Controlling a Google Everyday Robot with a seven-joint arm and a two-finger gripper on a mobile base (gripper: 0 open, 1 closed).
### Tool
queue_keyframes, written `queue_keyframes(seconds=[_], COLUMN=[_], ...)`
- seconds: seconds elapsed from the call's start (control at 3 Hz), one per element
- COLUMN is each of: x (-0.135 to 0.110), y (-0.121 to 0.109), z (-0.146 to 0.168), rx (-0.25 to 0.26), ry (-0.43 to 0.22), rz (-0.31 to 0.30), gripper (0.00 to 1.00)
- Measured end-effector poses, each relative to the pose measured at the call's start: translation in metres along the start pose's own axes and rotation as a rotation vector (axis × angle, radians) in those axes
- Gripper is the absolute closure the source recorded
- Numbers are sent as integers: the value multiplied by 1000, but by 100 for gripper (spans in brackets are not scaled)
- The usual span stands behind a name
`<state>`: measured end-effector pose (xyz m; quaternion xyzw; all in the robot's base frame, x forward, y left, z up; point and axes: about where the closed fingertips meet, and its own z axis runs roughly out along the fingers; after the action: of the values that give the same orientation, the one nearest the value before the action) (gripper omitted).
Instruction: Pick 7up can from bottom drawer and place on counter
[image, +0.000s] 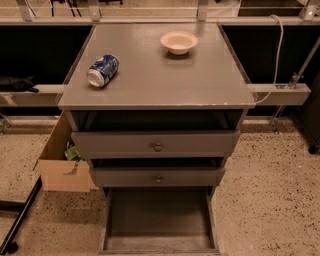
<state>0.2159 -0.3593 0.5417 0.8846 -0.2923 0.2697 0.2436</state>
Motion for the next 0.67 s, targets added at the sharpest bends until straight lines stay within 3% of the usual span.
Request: queue_keyframes(seconds=[0.33, 0.67], x=[2, 33], y=[-2, -25], z=[4, -10], rx=[15, 104], ry=[-30, -20], rz=[9, 61], gripper=[100, 100])
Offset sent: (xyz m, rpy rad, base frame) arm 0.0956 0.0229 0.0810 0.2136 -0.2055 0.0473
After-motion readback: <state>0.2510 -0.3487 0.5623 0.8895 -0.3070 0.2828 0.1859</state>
